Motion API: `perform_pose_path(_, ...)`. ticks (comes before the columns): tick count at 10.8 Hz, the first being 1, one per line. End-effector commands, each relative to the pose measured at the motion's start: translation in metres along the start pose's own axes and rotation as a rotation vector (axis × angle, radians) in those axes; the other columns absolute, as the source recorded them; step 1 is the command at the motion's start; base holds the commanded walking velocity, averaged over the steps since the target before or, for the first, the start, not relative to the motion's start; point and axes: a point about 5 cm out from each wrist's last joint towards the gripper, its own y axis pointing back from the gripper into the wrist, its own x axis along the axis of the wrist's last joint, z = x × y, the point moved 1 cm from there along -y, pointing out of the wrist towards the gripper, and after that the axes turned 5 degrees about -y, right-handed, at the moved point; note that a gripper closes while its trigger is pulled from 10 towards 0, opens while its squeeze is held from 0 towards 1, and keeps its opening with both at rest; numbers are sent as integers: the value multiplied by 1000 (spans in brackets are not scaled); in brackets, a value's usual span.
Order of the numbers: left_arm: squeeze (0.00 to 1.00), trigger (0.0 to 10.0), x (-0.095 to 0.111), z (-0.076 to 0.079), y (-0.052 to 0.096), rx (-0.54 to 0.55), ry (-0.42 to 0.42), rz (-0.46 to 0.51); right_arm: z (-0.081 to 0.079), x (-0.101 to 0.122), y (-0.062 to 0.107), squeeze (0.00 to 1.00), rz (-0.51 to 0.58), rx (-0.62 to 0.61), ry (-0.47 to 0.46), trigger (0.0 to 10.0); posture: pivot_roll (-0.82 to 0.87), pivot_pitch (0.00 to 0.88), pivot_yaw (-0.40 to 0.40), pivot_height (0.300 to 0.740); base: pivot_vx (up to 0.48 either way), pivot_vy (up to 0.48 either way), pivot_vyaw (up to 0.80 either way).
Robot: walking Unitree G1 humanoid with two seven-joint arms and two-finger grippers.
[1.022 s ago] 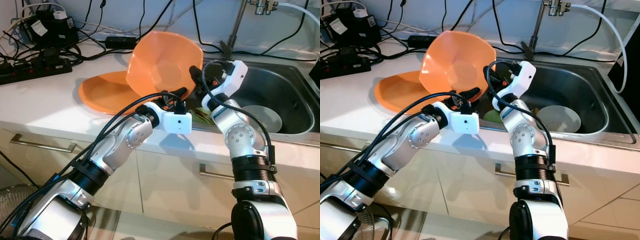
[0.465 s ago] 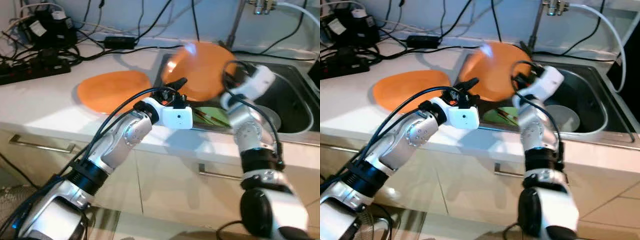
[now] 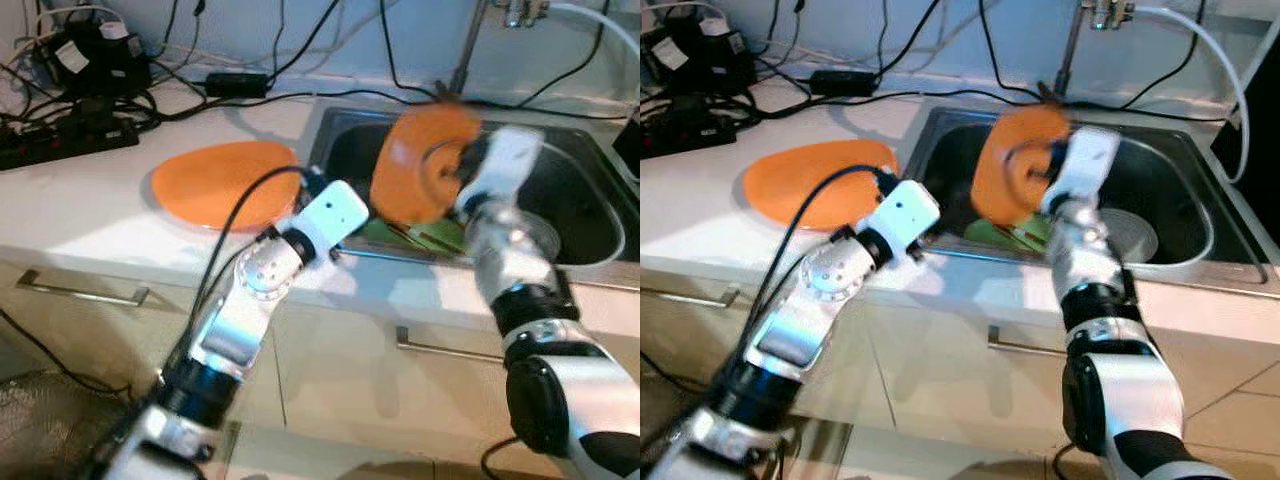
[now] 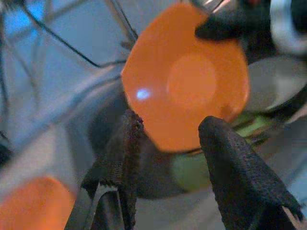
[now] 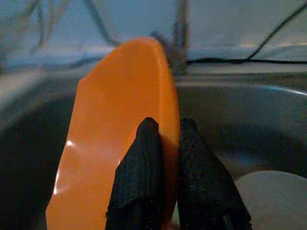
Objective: Kitchen organization
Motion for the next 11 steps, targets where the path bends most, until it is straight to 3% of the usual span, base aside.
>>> perform_pose_path(1,0,10000,1,-2,4,-13,70,-6,-6,17,-4,0,69,29,57,10000,241,37,-14,740,0,0,0)
perform_pose_path(2,0,10000,-1,2,7,-53,138,-36,-11,7,-3,0,43,67,139,10000,245,37,-15,740,0,0,0)
perform_pose_path(5,0,10000,-16,8,15,-91,207,-165,-16,-25,4,0,-76,110,229,10000,257,37,-20,740,0,0,0)
perform_pose_path(10,0,10000,-29,12,23,-99,259,-293,-15,-48,11,12,-177,124,254,10000,269,38,-20,740,0,0,0)
perform_pose_path(11,0,10000,-30,12,24,-99,259,-304,-16,-51,12,1000,-186,132,251,10000,276,36,-20,740,0,0,0)
